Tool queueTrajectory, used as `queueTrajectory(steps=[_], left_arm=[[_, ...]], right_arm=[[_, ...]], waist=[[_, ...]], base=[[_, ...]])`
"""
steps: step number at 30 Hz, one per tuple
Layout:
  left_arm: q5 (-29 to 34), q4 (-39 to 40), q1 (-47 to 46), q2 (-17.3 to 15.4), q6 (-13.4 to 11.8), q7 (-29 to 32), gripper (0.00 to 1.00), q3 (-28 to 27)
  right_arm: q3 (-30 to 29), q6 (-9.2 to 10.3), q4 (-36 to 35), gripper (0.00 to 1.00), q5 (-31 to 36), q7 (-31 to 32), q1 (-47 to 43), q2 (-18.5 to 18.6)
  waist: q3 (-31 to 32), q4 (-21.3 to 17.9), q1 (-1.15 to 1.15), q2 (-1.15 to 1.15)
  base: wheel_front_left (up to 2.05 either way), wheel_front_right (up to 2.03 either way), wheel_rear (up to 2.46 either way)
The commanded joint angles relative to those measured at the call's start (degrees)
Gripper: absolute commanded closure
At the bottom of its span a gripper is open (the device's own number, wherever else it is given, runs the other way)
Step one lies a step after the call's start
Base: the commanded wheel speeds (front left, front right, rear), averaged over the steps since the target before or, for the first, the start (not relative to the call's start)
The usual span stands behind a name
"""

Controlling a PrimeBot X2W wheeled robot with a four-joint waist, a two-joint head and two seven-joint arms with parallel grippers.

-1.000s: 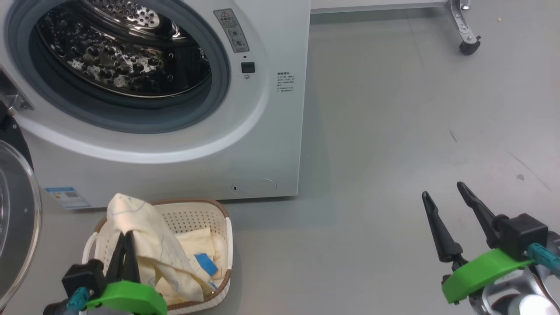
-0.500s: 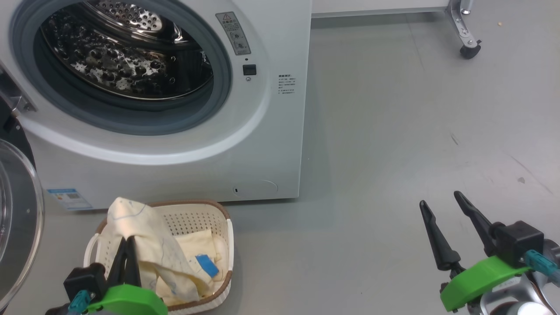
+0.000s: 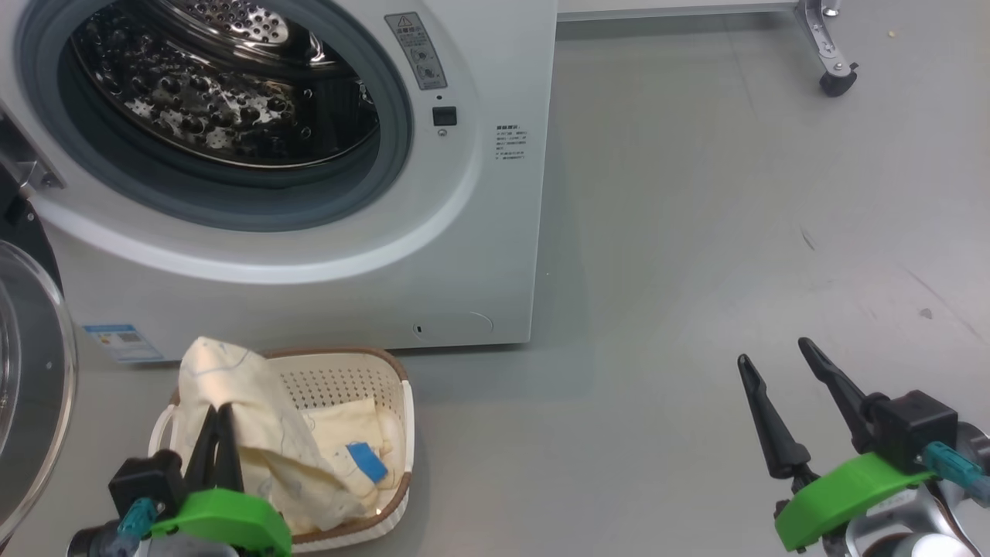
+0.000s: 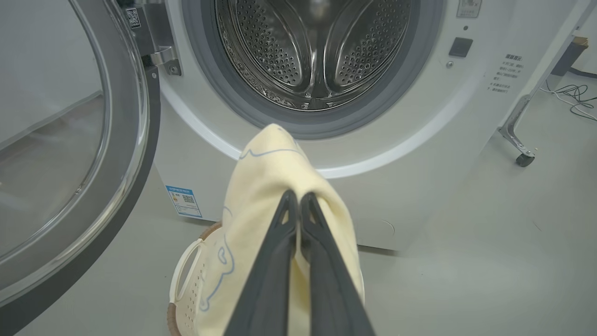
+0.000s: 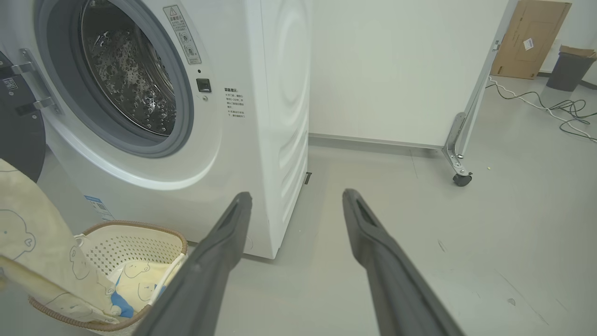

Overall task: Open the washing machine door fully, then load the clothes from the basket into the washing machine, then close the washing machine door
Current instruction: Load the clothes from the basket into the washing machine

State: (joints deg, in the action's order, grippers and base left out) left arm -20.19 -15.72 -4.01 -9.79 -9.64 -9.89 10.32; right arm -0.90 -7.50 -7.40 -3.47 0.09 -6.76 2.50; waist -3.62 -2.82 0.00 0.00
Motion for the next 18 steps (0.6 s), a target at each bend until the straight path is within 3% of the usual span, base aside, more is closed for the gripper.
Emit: queueTrajectory(steps=[1,10,18], left_arm=[[0.7,2.3,-4.3,-1.5,-0.4,0.0,1.00,-1.7],[-0.1,0.8,-10.1,-2.5,0.3,0.8,1.00,-2.4],[-3.0,-5.1,-23.3,-6.2,2.6,6.0,1.00,-4.9]], right_arm=[[1.5,0.01,-1.9,0.00,-0.4,-0.3,2.1,0.4],[1.4,0.01,-2.5,0.00,-1.1,-0.9,3.9,0.4],[0.9,0.01,-3.0,0.00,-1.7,-2.0,7.1,0.4]], waist=[[-0.5,-0.3,0.00,0.00],[-5.0,-1.9,0.00,0.00],[-13.2,-4.5,0.00,0.00]], base=[[0.00,0.00,0.00],[0.00,0.00,0.00],[0.00,0.00,0.00]])
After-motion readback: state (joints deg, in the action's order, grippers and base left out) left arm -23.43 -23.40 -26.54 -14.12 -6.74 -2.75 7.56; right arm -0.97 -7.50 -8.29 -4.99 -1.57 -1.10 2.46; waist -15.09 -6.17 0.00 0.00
